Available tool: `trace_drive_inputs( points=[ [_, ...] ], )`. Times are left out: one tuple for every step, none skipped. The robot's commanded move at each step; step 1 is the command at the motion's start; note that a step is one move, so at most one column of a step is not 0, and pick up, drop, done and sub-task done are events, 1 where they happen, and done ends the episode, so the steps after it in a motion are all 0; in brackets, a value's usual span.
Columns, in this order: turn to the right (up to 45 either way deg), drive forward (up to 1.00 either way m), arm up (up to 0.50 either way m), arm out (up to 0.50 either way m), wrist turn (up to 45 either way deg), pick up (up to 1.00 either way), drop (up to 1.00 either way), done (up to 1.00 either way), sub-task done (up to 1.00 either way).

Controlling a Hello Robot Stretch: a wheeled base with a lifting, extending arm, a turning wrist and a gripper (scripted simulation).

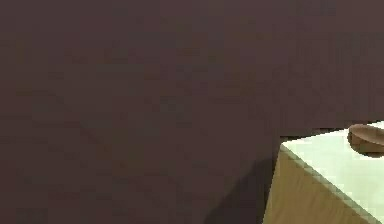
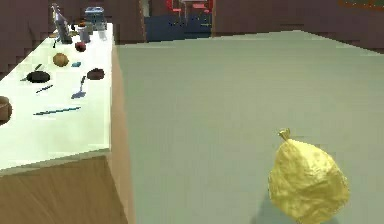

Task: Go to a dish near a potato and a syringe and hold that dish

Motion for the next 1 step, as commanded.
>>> trace_drive_inputs(
  points=[
    [45.0, 0.00, 0.00, 0.00, 0.0, 0.00, 0.00, 0.00, 0.00]
  ],
)
